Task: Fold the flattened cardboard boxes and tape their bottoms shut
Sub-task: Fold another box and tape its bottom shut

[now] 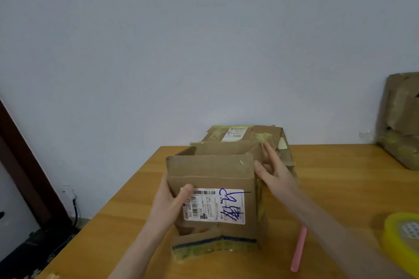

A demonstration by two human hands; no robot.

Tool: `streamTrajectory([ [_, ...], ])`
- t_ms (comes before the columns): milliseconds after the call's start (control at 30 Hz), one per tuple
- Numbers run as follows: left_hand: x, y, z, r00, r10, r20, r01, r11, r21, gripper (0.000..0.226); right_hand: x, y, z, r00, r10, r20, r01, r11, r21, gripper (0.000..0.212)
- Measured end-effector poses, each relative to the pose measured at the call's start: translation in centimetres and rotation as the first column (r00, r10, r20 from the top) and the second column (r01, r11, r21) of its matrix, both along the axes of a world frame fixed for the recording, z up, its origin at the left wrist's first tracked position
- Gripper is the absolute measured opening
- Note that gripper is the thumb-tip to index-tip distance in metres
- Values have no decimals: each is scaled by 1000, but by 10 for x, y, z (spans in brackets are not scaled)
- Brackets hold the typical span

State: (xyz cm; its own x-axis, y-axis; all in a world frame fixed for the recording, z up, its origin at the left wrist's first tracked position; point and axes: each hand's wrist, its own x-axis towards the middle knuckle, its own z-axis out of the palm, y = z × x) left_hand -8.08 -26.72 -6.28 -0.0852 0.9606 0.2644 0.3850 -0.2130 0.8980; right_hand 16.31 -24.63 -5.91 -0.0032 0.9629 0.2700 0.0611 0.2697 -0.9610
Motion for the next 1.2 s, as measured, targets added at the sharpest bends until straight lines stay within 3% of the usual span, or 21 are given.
streamTrajectory([
  [67, 5, 1, -8, 991, -49, 125, 51, 999, -14, 66, -3, -2, -4, 999, 6, 50, -8, 999, 35, 62],
  [167, 6, 3, -13, 976, -102, 190, 97, 995, 36, 103, 1, -1, -10, 995, -38, 89, 27, 991, 128, 45],
  [233, 10, 2, -11, 966, -144, 213, 131, 989, 75, 102, 5, -5, -12, 991, -16, 133, -2, 992, 128, 35],
  [300, 12, 2, -8, 956, -194, 222, 170, 978, 124, 83, 10, -13, -12, 983, 92, 157, -104, 992, 73, 43],
  [400, 11, 5, -5, 960, -262, 96, 245, 956, 161, 58, 17, -13, -18, 951, 245, 189, -248, 969, -12, 57],
  [433, 10, 6, -5, 966, -252, 64, 240, 958, 155, 54, 28, -21, -27, 917, 345, 199, -358, 933, 29, 57],
  [500, 9, 7, -8, 972, -228, 59, 218, 966, 141, 48, 39, -23, -40, 907, 300, 294, -318, 948, 15, 53],
  [533, 8, 7, -9, 973, -219, 72, 207, 967, 145, 48, 39, -22, -38, 871, 373, 319, -399, 917, 18, 59],
  [600, 7, 8, -14, 970, -213, 117, 192, 967, 166, 64, 29, -18, -24, 880, 339, 333, -351, 936, -26, 82],
  [667, 7, 11, -17, 959, -219, 182, 191, 969, 159, 90, 26, -17, -17, 930, 264, 257, -261, 964, -45, 90],
  [767, 6, 17, -9, 979, -165, 117, 143, 973, 180, 90, 27, -9, -13, 967, 215, 134, -217, 976, 3, 98],
  [867, 2, 30, 8, 988, -150, 48, 141, 979, 146, 107, 32, 1, -11, 956, 216, 198, -213, 976, -38, 111],
  [933, 2, 37, 15, 977, -214, -18, 215, 974, 78, 119, 31, 3, -7, 938, 220, 267, -214, 975, -51, 108],
  [1000, 5, 37, 18, 965, -240, -109, 246, 968, 43, 107, 30, 5, -5, 937, 207, 283, -204, 978, -40, 95],
  [1133, 4, 39, 9, 954, -174, -243, 205, 973, 109, 56, 29, 4, -5, 913, 165, 373, -174, 985, -10, 67],
  [1200, 5, 39, 7, 947, -173, -271, 206, 974, 99, 47, 26, 2, -5, 877, 127, 463, -153, 988, 20, 59],
])
